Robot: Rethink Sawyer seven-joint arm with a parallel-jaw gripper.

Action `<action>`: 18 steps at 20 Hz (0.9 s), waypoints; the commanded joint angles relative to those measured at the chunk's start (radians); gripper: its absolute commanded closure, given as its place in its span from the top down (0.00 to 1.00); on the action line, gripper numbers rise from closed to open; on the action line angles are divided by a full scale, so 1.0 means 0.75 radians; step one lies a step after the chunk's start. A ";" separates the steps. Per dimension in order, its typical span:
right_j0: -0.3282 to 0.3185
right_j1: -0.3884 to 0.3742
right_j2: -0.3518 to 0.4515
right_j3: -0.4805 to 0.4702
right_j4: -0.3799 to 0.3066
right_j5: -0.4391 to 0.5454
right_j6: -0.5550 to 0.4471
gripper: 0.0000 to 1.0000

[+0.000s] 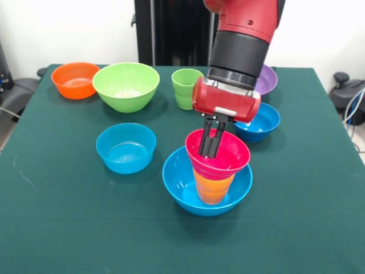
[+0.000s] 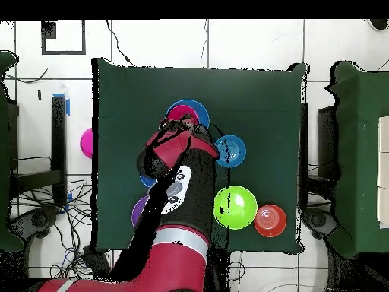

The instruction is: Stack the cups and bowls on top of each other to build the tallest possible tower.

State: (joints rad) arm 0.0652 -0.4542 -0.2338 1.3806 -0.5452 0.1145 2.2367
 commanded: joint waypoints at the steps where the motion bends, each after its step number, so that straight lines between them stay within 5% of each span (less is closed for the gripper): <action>1: -0.048 0.015 0.141 0.020 0.006 -0.031 0.057 0.00; 18: -0.048 0.067 0.162 0.007 0.027 -0.073 0.095 0.00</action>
State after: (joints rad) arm 0.0335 -0.4513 -0.2320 1.3806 -0.5452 0.1095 2.2367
